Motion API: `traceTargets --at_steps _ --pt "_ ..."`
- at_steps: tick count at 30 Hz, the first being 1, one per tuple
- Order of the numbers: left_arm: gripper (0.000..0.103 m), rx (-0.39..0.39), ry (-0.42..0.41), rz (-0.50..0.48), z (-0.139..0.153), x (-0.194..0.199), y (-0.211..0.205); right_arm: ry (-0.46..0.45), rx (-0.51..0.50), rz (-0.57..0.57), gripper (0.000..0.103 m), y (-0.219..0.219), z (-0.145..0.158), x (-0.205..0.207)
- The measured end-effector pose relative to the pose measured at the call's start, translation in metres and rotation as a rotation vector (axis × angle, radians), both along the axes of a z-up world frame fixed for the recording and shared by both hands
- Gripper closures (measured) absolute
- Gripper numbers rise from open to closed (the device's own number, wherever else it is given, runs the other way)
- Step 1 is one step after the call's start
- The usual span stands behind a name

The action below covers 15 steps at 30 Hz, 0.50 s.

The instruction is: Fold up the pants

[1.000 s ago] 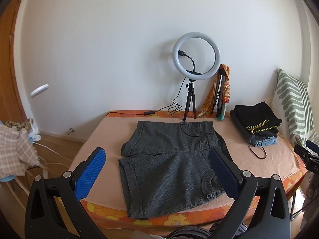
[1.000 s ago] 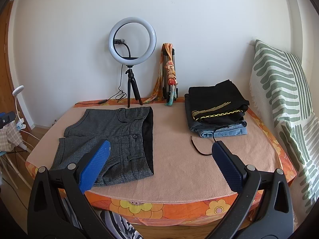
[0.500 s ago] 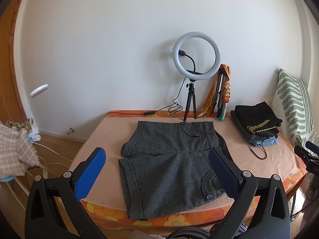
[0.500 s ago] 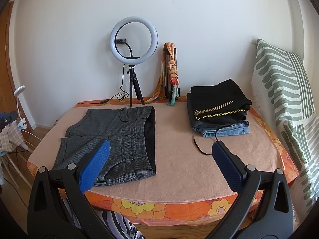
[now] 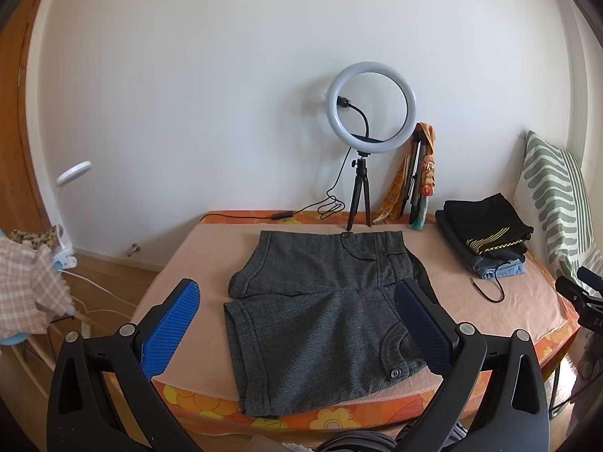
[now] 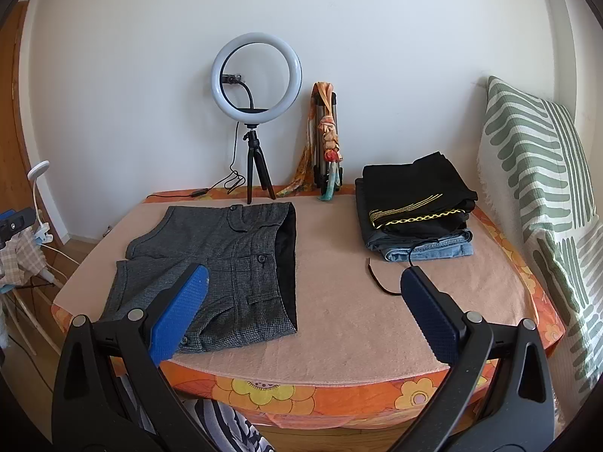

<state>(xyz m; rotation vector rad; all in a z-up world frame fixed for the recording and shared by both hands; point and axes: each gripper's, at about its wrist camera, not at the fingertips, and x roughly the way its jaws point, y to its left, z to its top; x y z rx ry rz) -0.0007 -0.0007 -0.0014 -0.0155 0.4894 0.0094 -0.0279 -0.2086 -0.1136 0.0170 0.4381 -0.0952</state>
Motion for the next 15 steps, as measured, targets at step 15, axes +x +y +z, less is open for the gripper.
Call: traceTargets --at_steps 15 --pt "0.0 0.016 0.003 -0.002 -0.0003 0.002 -0.0015 -0.002 -0.002 0.002 0.0 0.0015 -0.001 0.0005"
